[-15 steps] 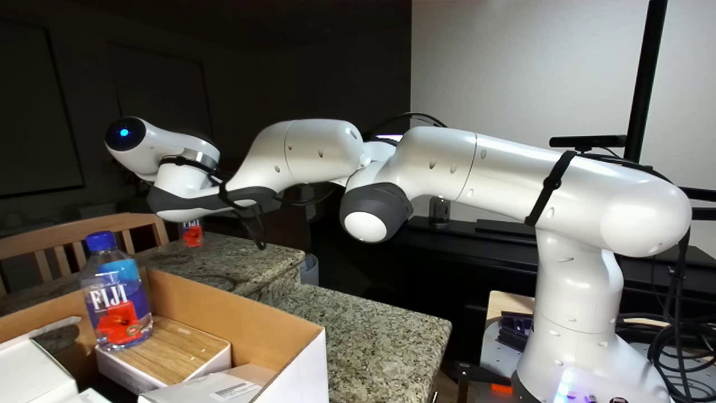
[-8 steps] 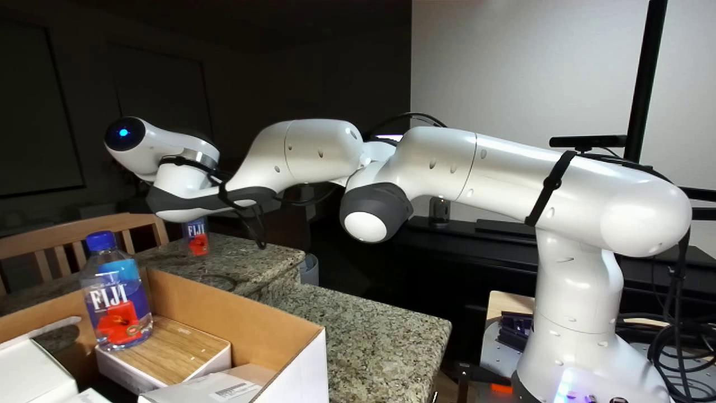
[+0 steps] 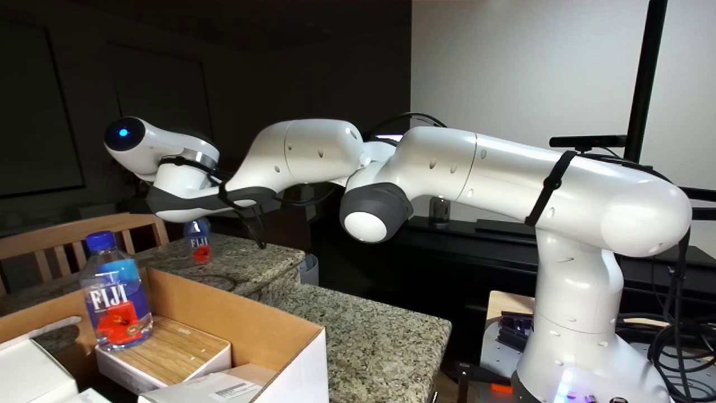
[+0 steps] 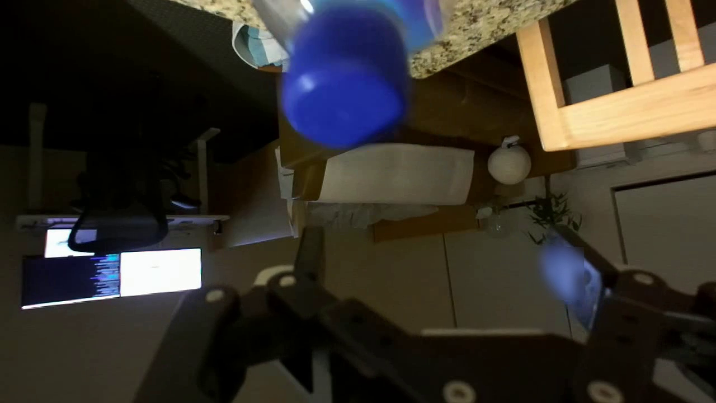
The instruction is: Remove one bottle from the box
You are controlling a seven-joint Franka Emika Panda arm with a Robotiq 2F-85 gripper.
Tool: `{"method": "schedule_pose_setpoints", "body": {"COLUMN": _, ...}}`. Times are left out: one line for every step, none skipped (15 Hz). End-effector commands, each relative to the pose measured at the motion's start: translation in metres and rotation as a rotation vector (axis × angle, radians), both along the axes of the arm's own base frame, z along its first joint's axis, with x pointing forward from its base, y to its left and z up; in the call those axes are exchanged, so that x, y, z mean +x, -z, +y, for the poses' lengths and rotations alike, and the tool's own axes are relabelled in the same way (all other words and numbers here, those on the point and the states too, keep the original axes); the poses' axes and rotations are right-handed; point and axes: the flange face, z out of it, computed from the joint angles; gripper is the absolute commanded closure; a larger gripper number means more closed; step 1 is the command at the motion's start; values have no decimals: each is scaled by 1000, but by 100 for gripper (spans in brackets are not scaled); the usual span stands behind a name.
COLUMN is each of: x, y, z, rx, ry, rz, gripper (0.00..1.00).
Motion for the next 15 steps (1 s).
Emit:
{"method": "schedule_pose_setpoints", "body": {"x": -1, "y": -6, "z": -2, "rx": -23, "ry": -5, "rz": 20, "gripper": 0}}
{"method": "schedule_pose_setpoints", "body": {"x": -1, "y": -6, "z": -2, "rx": -22, "ry": -4, "rz": 20, "gripper": 0}}
{"method": "schedule_pose_setpoints", "body": {"x": -1, "y": -6, "z": -2, "rx": -23, "ry": -3, "rz": 20, "gripper": 0}}
{"method": "schedule_pose_setpoints", "body": {"x": -1, "y": -6, "z": -2, "rx": -23, "ry": -4, "rz": 21, "gripper": 0}}
{"method": "schedule_pose_setpoints", "body": {"x": -1, "y": -6, "z": -2, "rx": -22, "ry": -4, "rz": 20, "gripper": 0}}
{"method": "schedule_pose_setpoints", "body": {"x": -1, "y": -6, "z": -2, "rx": -23, "ry": -4, "rz": 19, "gripper": 0}}
{"method": "schedule_pose_setpoints", "body": {"x": -1, "y": -6, "z": -1, "rx": -24, "ry": -7, "rz": 18, "gripper": 0}}
{"method": "schedule_pose_setpoints", "body": {"x": 0, "y": -6, "z": -1, "rx": -21, "ry": -15, "rz": 19, "gripper": 0}}
{"method": "schedule_pose_setpoints", "body": {"x": 0, "y": -5, "z": 0, "rx": -11, "ry": -33, "rz": 27, "gripper": 0}}
{"method": "schedule_pose_setpoints", "body": {"x": 1, "y": -3, "z": 0, "rx": -9, "ry": -51, "rz": 36, "gripper": 0}}
{"method": "schedule_pose_setpoints", "body": {"x": 2, "y": -1, "z": 3, "rx": -8, "ry": -83, "rz": 54, "gripper": 0}}
{"method": "schedule_pose_setpoints", "body": {"x": 2, "y": 1, "z": 6, "rx": -10, "ry": -105, "rz": 66, "gripper": 0}}
{"method": "schedule_pose_setpoints", "body": {"x": 2, "y": 2, "z": 10, "rx": -18, "ry": -130, "rz": 79, "gripper": 0}}
{"method": "schedule_pose_setpoints", "body": {"x": 2, "y": 3, "z": 14, "rx": -13, "ry": -171, "rz": 93, "gripper": 0}}
{"method": "schedule_pose_setpoints", "body": {"x": 3, "y": 4, "z": 19, "rx": -7, "ry": -211, "rz": 100, "gripper": 0}}
